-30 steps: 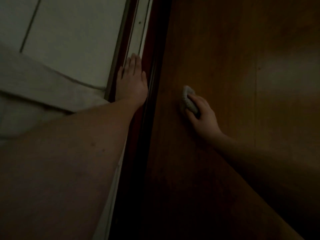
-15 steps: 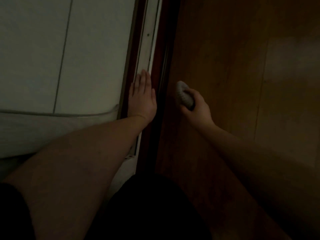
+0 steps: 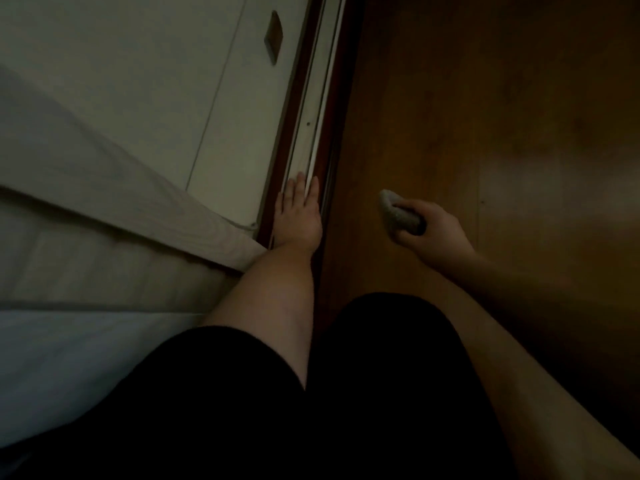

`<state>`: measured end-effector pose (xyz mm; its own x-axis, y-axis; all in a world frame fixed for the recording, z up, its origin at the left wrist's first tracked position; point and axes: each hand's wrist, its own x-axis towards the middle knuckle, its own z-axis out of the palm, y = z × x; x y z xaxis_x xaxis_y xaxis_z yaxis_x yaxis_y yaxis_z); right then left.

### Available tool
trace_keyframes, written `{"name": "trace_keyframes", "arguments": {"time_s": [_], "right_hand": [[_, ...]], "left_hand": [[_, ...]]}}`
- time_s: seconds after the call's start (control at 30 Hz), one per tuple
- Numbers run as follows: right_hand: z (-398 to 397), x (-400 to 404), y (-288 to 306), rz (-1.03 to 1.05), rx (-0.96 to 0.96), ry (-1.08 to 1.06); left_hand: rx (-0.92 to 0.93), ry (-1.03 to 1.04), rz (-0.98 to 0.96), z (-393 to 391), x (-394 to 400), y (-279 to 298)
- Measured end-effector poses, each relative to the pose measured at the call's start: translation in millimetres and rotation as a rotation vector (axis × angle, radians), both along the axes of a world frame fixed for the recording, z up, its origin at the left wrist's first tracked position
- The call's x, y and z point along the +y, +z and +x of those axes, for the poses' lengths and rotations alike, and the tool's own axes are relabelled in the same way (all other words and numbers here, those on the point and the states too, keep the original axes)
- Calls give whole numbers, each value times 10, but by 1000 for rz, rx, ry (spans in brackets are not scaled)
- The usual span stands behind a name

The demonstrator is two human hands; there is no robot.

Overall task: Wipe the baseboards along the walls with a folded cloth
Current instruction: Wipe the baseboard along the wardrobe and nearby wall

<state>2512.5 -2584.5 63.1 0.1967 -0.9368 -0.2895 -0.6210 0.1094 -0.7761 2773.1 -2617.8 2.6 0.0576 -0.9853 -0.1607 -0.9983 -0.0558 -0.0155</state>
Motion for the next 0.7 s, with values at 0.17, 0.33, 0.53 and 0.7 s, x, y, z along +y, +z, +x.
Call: {"name": "trace_keyframes", "arguments": {"time_s": [0.17,0.33,0.53,0.7], "right_hand": [[-186,-234,363,-45,106,6],[18,-400,68,-40,-63,-114],[300,-464,-527,14,-198,-160],[347,-928,-868,-13,-163,-70]], "left_hand": [[-8,-10,23,-9,-11,34],[14,-85,27,145,-109,2],[129,-84,-82,257,-531,-37],[111,-198,-112,308,-584,-156]]}}
